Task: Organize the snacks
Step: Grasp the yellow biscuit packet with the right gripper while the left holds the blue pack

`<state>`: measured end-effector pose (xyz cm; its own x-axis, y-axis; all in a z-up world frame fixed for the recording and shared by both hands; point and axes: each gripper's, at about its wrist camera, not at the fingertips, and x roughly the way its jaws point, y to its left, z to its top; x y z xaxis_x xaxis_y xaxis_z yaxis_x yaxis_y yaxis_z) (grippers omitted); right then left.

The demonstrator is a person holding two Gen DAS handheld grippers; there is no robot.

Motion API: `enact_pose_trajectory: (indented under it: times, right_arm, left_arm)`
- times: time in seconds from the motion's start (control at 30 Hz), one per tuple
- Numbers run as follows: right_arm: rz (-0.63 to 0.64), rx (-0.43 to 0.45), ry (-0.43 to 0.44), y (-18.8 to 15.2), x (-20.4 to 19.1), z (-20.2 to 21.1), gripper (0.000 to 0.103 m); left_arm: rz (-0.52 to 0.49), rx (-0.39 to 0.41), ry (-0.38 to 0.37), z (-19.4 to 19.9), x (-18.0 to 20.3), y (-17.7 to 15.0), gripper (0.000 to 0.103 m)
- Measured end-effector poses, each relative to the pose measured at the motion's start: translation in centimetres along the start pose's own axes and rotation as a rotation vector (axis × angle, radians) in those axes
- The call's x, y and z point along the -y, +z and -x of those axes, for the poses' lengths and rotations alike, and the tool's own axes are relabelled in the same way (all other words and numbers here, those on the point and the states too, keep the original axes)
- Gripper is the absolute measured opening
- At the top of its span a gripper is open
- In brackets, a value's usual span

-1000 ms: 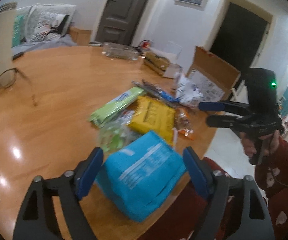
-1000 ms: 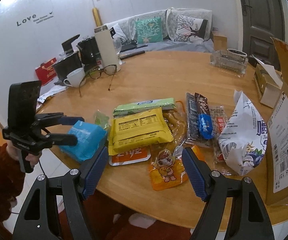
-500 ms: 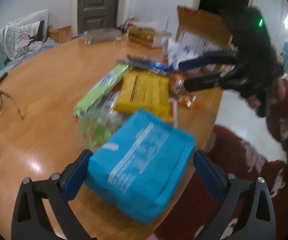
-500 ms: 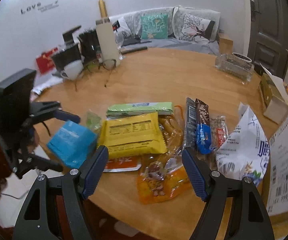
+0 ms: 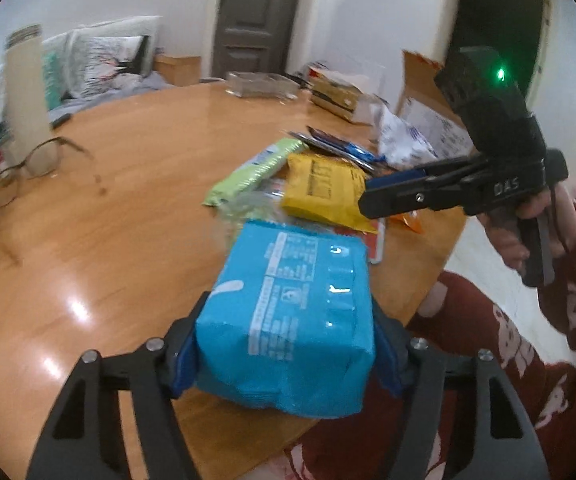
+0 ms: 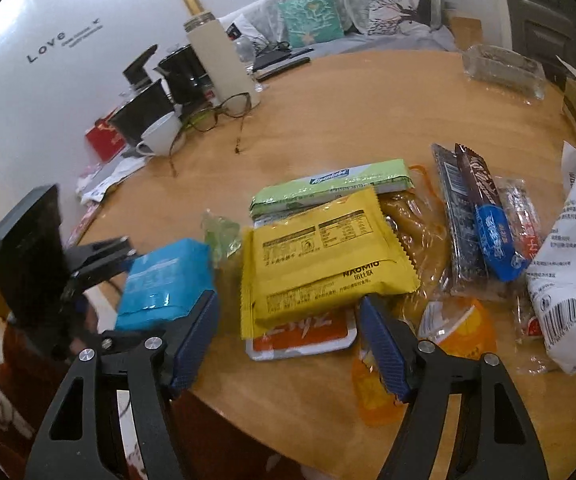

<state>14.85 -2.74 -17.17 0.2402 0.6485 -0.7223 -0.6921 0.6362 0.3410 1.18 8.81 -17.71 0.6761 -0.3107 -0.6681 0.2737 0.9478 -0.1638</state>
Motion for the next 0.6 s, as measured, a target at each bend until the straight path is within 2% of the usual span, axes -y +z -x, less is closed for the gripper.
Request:
enact_pose_trajectory:
  times: [0.17,0.27,0.37,0.43,0.6]
  right_arm:
    - [0.0,0.005,-0.03,1.2,-0.3,-1.0,0.07]
    - [-0.004,0.002,-0.051,1.9,-0.2,-1.6,0.07]
    - [0.001,-0.006,-0.099,2.6,-0.7,-2.7,0.073]
    - [0.016,0.004,-0.134,2.9,-1.3,-3.3,0.078]
    - [0.078,0.018,-0.227,3.3,-3.1,-4.7,0.079]
  left_arm:
    - [0.067,0.044,0.049,1.7,-1.2,-0.5,0.064]
    - [0.074,0.053,0.086,2.2,-1.8,-0.8,0.064]
    - [0.095,0.05,0.091,2.5,-2.5,-1.2,0.064]
    - [0.094,0.052,0.09,2.3,-2.7,-1.1,0.066]
    - [0.096,0.063,0.112,1.4,-2.5,-0.4,0.066]
